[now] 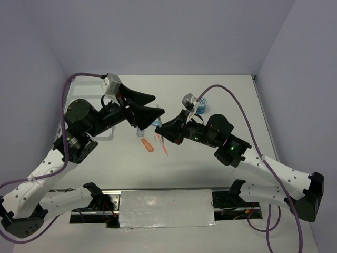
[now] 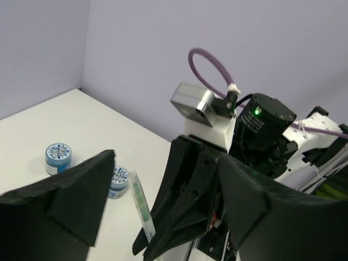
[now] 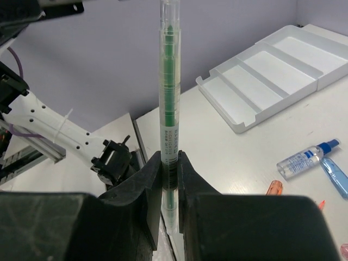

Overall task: Sort the stationery into containers
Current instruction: Close the pen cap on the pen.

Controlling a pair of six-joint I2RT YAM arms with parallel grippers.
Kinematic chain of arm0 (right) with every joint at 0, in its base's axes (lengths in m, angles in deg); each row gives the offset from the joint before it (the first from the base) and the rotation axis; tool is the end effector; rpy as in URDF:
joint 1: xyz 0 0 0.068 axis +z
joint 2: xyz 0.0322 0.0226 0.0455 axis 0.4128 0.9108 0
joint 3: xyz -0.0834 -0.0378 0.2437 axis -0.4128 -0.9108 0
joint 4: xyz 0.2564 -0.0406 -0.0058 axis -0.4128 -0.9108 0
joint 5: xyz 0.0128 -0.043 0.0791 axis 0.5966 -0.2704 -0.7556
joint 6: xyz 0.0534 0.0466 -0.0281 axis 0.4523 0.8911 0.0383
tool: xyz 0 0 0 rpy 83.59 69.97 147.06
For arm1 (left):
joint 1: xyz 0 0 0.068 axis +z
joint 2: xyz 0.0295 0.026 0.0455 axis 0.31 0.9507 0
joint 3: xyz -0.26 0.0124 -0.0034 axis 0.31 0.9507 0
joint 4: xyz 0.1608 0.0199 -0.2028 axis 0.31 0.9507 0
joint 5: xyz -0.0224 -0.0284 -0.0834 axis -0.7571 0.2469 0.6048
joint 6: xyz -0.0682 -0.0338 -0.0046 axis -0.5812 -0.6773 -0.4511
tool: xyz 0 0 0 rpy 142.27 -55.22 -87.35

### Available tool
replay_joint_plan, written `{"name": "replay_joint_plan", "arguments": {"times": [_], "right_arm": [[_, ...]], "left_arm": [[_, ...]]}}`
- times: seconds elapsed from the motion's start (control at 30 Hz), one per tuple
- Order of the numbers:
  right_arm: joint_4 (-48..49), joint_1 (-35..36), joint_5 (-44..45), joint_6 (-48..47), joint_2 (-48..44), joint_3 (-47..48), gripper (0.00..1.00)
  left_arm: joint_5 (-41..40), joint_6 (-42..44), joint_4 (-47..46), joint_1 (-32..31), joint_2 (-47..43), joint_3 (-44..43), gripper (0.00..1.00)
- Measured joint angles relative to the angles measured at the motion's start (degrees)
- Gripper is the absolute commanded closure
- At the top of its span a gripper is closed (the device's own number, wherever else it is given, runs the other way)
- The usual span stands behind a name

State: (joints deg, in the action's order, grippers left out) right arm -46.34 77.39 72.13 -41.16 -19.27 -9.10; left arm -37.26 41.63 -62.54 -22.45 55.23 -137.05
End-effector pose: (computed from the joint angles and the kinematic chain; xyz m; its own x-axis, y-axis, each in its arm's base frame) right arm 0.1472 0.2223 0.3734 -0.2633 0.1909 -0.9456 -0.8866 0.3385 0.3152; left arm 0.1578 -0.1616 0.4740 -0.2092 -0.4217 -0.8823 0.8481 0.3709 -0.3784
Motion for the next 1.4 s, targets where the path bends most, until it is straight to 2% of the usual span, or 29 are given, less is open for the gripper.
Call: {"name": "replay_joint_plan", "arguments": {"times": [0.23,0.33,0.5,0.57,0.73,0.83,1.17,1.4], "right_arm": [[-0.5,0.0,0.0,0.0,0.0,0.2,1.0],[-0.5,0.0,0.1,-0.1,0.0,0.3,1.0],[-0.5,0.0,0.4,-0.3,0.0,0.5,1.0],[-0.6,0.0,0.4,-0.3,0.0,0.7,1.0],[-0.9,0.0,0.4,-0.3,0.2,1.1,1.0],[-1.7,0.0,0.7,-0.5,0.5,1.7,1.0],[-7.9,-0.5,2.5,-3.0,4.5,9.2,1.0],[-13.3,-4.3,-1.6,-3.7,8.3,15.3,1.0]], "left_arm": [[-2.1,1.7,2.1,0.0,2.3,-2.8,0.2],[-2.6,1.7,3.4,0.0,3.1,-2.5,0.27],[-2.3,1.6,4.2,0.0,3.3,-2.1,0.56],[-1.8,1.5,4.1,0.0,3.3,-1.6,0.72],[-1.2,1.4,3.6,0.0,3.3,-0.8,0.79],[-1.1,1.3,2.4,0.0,3.3,-0.1,0.98],[-3.4,-0.1,-2.0,0.7,3.3,1.2,1.0],[-8.0,-1.9,-10.6,1.3,2.4,7.0,1.0]]}}
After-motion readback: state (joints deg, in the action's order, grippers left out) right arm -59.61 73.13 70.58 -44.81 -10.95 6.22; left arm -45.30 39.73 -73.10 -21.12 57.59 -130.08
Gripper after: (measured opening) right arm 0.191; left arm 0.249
